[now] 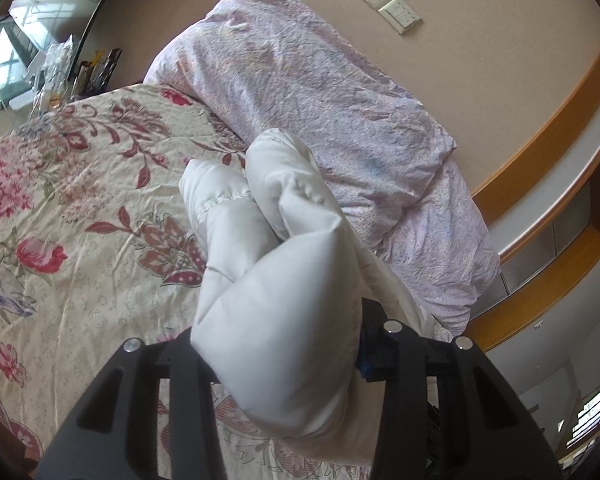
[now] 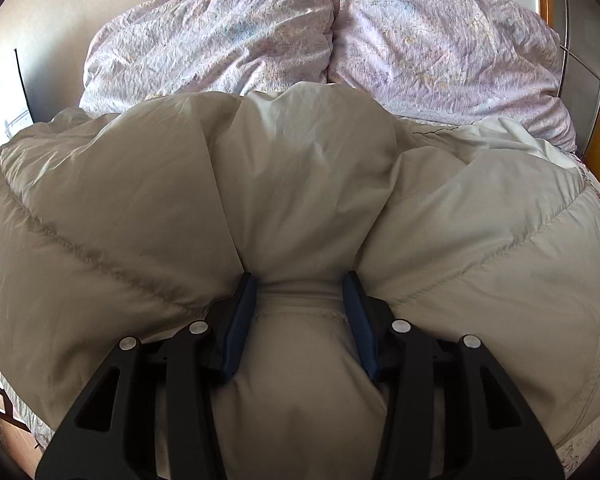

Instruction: Fold large clothes

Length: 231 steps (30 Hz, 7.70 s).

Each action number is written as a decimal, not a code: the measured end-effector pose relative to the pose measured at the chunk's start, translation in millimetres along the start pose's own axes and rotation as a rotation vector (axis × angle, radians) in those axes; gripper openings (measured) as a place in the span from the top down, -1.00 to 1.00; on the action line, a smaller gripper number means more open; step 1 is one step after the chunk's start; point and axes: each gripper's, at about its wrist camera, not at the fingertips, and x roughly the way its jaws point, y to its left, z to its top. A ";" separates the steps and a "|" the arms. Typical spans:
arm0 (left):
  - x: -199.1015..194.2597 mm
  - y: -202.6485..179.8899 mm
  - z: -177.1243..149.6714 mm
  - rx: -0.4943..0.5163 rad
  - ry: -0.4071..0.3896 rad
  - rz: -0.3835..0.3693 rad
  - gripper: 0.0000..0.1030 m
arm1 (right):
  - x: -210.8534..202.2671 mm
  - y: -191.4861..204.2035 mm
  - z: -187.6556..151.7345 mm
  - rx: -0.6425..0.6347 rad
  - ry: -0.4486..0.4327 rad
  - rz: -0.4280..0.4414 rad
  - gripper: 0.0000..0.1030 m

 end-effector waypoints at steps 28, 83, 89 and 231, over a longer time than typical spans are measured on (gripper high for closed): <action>63.1 -269.3 -67.3 0.508 0.124 -0.323 0.10 | -54.0 -48.7 -12.7 0.028 -0.079 0.126 0.08; 122.6 -310.6 -124.9 0.736 0.084 0.048 -0.89 | -123.0 -180.8 -99.0 0.197 -0.208 -0.068 -0.11; 161.4 -299.2 -144.4 0.764 0.144 0.106 -0.88 | -121.3 -183.4 -99.4 0.199 -0.203 -0.070 -0.11; 236.2 -261.7 -156.8 0.848 0.123 0.254 -0.97 | 4.5 -174.8 56.3 0.099 -0.094 -0.049 -0.33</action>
